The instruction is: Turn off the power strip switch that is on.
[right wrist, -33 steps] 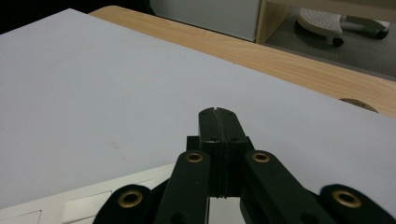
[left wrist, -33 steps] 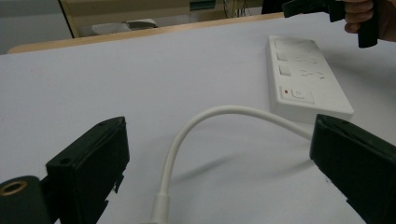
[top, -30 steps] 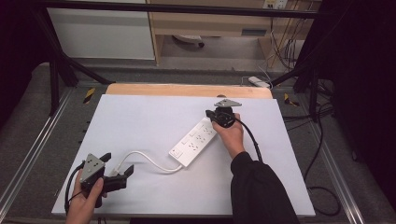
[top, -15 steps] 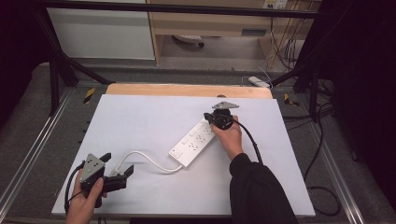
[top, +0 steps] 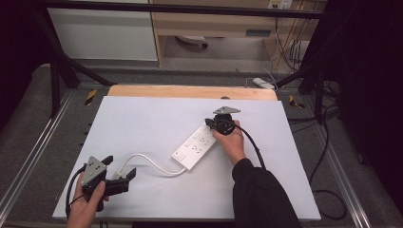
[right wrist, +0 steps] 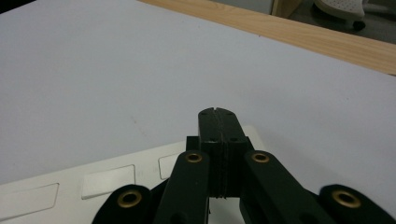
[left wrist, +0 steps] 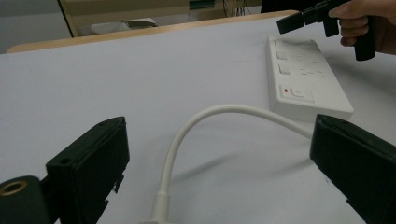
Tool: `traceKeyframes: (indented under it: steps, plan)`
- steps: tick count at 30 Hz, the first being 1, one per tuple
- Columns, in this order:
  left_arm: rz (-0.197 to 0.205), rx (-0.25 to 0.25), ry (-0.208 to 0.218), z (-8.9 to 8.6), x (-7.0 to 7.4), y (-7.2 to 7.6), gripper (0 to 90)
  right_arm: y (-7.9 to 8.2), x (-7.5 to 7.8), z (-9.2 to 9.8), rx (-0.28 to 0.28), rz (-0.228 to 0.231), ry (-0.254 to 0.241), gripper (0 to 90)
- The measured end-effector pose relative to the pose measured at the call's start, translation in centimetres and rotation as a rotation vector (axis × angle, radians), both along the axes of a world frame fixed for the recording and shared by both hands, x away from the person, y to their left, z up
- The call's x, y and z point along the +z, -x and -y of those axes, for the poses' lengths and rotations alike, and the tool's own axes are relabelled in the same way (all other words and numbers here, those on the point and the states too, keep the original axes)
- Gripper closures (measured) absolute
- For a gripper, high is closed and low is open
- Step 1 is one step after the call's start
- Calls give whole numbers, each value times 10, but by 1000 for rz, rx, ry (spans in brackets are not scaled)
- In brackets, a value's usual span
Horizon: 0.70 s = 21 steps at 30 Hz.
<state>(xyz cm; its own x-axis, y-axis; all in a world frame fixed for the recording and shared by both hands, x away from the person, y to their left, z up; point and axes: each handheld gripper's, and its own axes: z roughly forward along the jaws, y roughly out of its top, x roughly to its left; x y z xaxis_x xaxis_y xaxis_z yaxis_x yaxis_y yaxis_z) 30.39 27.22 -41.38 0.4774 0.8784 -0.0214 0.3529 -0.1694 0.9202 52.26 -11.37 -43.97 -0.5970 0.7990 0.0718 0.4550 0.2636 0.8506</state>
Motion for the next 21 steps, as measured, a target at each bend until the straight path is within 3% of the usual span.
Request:
traceKeyframes:
  steps: [8,21]
  plan:
    - [-3,1,-2,0,0,0,49,1,-2,1,-2,-9,-18,900]
    - [-2,-1,-3,0,0,0,50,2,-5,-5,18,-11,-7,900]
